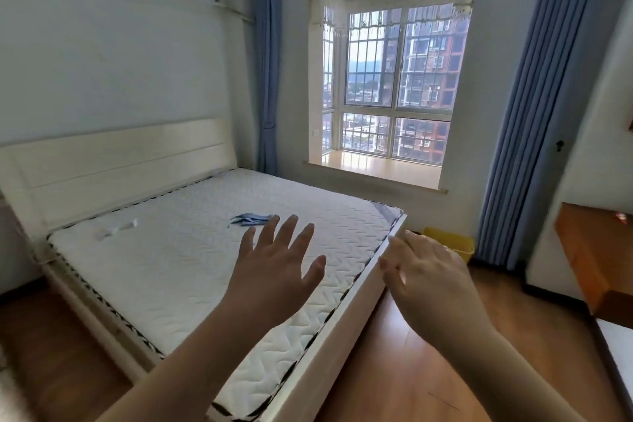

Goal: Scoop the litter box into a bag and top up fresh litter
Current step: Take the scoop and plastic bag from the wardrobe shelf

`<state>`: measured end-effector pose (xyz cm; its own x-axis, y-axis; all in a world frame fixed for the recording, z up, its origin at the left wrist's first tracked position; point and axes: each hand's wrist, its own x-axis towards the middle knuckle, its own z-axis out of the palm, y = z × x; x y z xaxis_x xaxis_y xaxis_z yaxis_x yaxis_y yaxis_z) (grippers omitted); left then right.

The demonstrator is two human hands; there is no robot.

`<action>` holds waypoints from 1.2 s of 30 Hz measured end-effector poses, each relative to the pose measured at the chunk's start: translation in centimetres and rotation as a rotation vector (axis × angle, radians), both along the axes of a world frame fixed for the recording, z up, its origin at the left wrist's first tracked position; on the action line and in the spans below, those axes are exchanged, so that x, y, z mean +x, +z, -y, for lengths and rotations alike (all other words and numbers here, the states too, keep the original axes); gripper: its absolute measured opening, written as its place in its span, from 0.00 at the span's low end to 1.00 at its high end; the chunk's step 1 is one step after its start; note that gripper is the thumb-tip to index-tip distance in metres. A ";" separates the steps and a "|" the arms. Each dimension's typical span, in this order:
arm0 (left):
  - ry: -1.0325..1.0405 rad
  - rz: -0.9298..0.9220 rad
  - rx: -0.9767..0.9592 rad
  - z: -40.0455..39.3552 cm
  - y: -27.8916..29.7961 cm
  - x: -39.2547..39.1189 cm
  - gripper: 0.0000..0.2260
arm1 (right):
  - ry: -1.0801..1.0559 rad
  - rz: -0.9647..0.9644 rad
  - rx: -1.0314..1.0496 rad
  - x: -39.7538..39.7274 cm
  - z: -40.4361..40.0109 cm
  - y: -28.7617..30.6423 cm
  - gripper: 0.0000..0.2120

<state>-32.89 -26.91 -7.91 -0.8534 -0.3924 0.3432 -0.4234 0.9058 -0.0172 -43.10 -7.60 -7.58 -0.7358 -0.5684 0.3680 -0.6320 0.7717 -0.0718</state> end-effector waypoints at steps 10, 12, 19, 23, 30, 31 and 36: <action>0.244 0.069 0.005 4.5 -0.6 -5.3 0.29 | 0.256 0.070 0.057 -10.8 8.9 -2.9 0.28; 0.296 0.082 0.025 5.5 -0.9 -5.3 0.30 | 0.318 0.078 0.053 -11.5 11.0 -3.4 0.28; 0.513 0.078 0.066 10.5 -2.5 -2.3 0.35 | 0.570 0.116 0.047 -10.5 19.9 -4.7 0.28; 0.648 0.055 0.060 14.2 -3.8 0.4 0.35 | 0.697 0.108 0.066 -8.5 25.3 -5.1 0.28; 0.836 0.029 0.060 20.2 -4.5 5.2 0.31 | 0.872 0.046 0.083 -4.3 34.5 -4.7 0.27; 0.855 0.022 0.062 20.8 -4.5 5.9 0.32 | 0.893 0.040 0.080 -3.8 35.7 -4.7 0.27; 0.951 0.035 0.079 23.1 -4.7 8.7 0.33 | 1.002 0.039 0.053 -1.1 40.4 -5.1 0.27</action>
<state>-24.20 -49.97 -12.58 -0.1742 -0.9479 0.2669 -0.9834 0.1815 0.0027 -44.23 -47.96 -12.67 0.0800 -0.9473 0.3102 -0.9899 -0.1121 -0.0871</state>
